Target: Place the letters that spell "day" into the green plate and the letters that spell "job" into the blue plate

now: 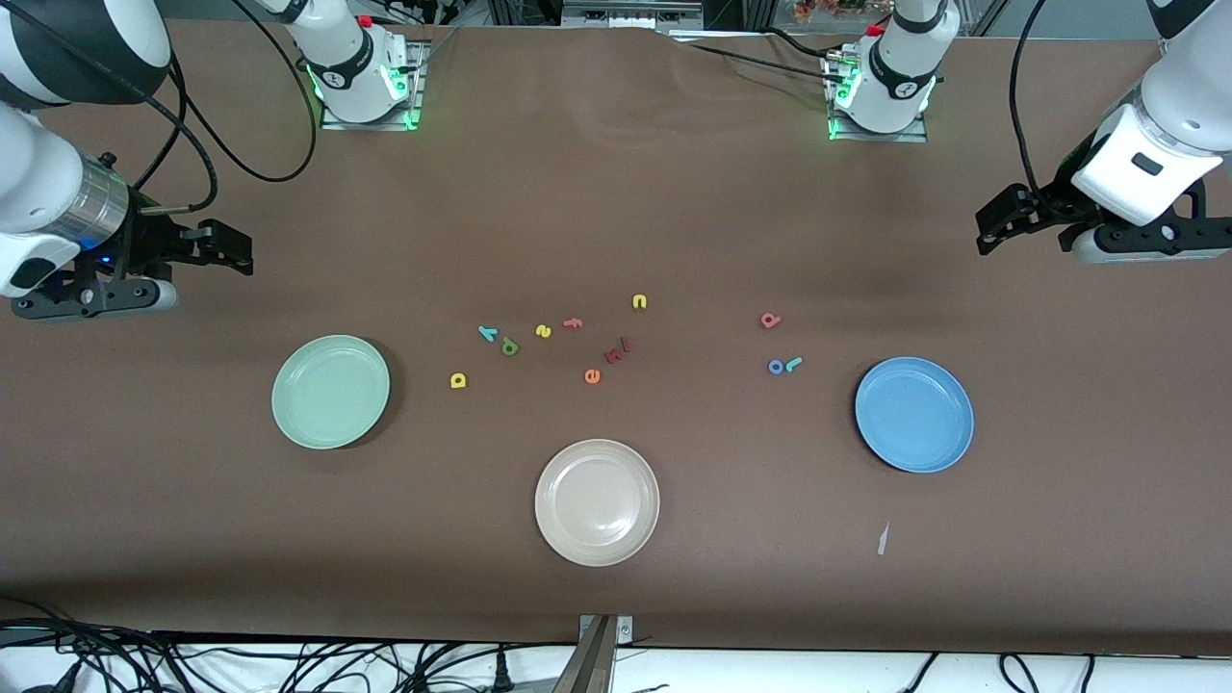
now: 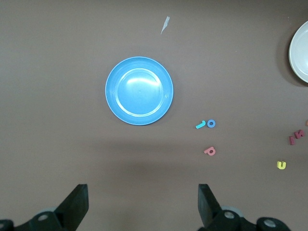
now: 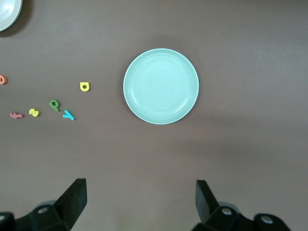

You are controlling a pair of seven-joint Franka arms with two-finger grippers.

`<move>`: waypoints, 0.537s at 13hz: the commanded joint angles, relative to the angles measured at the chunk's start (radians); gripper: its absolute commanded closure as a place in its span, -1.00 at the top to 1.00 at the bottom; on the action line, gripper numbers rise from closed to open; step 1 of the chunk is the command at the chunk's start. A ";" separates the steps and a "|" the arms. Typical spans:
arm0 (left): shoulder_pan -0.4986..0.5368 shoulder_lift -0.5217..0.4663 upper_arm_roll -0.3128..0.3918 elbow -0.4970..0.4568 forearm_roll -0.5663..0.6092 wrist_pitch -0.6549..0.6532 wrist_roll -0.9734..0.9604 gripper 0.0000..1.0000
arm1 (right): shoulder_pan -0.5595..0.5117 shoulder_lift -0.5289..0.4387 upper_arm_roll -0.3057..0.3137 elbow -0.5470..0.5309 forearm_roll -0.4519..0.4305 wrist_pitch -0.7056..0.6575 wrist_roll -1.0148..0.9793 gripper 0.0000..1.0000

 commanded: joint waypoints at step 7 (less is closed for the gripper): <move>0.001 0.004 -0.003 0.015 -0.012 -0.017 0.017 1.00 | 0.001 -0.009 -0.001 -0.014 0.012 0.014 0.000 0.99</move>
